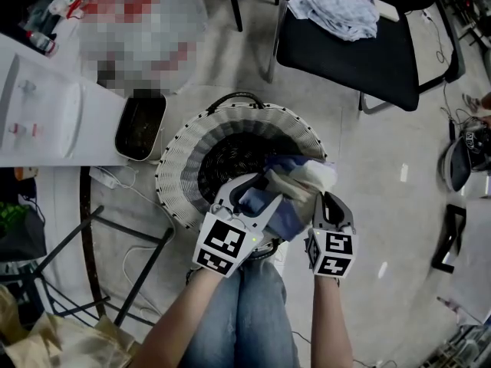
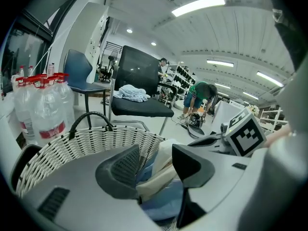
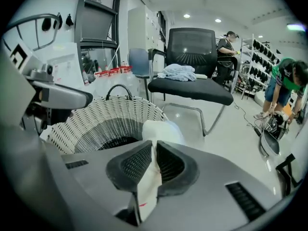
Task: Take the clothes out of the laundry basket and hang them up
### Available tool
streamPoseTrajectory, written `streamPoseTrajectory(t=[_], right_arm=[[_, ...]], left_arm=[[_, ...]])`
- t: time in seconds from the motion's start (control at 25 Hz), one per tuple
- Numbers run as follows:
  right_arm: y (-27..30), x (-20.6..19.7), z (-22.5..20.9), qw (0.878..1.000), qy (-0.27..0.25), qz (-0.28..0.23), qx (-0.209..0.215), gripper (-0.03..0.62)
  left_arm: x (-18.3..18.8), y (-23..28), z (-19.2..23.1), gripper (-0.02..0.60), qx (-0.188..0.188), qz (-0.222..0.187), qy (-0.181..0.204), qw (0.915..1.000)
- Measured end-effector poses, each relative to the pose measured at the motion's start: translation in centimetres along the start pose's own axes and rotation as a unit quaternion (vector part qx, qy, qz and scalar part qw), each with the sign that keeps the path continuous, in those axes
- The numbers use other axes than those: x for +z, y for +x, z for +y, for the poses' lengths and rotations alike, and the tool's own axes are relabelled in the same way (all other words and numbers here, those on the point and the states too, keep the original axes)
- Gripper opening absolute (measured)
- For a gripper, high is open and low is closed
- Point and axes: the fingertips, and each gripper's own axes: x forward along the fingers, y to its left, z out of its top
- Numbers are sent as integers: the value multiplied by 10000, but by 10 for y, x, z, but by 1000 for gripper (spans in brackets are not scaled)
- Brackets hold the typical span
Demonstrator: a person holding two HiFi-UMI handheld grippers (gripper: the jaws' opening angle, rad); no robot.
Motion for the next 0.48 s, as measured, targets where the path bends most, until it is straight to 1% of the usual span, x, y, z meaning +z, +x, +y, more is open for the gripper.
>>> streamPoseTrajectory(t=[0.12, 0.28, 0.48], right_arm=[[-22, 23, 1, 9991, 213, -349, 114, 34], [-58, 69, 10, 9963, 388, -693, 326, 32], [-105, 139, 29, 9924, 368, -1015, 596, 31]], left_arm=[[8, -12, -3, 221, 0, 42, -42, 10000], [28, -33, -8, 221, 23, 49, -141, 9999], [66, -65, -16, 221, 4, -40, -292, 9996]])
